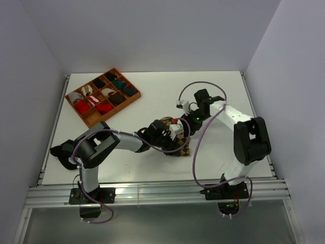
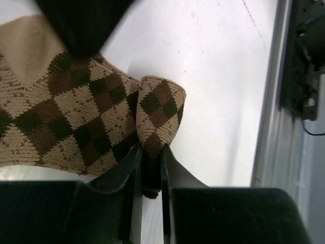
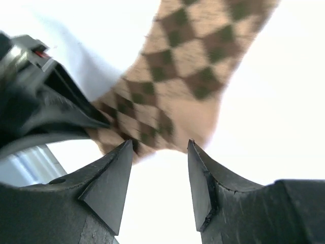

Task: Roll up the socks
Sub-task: Roll the sock at the center of the board.

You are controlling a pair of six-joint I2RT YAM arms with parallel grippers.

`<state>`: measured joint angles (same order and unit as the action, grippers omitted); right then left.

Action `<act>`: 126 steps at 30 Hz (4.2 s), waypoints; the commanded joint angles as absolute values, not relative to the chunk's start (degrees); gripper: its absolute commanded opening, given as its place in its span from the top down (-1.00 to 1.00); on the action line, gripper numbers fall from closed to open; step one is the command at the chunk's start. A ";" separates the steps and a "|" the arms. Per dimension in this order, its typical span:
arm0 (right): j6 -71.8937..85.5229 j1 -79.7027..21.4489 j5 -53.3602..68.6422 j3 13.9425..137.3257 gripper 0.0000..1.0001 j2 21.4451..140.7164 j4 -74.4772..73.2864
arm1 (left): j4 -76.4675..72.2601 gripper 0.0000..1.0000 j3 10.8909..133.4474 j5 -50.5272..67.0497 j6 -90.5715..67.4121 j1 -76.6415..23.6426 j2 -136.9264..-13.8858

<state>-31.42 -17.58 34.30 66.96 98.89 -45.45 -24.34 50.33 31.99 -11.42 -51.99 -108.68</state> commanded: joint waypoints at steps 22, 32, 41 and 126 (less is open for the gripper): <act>-48.51 -16.86 34.11 39.91 -0.22 61.72 -31.56 | -19.43 0.99 55.90 55.11 -50.35 -42.89 -119.79; -50.18 -33.74 26.11 28.84 -0.34 55.37 -18.82 | -7.56 0.99 59.33 54.49 -53.43 -40.78 -121.46; -51.86 -42.96 18.65 22.33 -0.34 57.57 -8.19 | -6.85 0.99 59.33 53.96 -55.11 -40.69 -122.43; -56.51 -27.86 41.92 84.99 0.55 127.70 -78.05 | -41.48 -0.01 33.05 -22.50 8.17 -77.34 -94.22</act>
<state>-56.36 -28.10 45.41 84.33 126.26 -77.93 -38.63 30.74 -21.78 5.19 -76.90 -93.36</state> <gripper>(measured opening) 0.263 0.508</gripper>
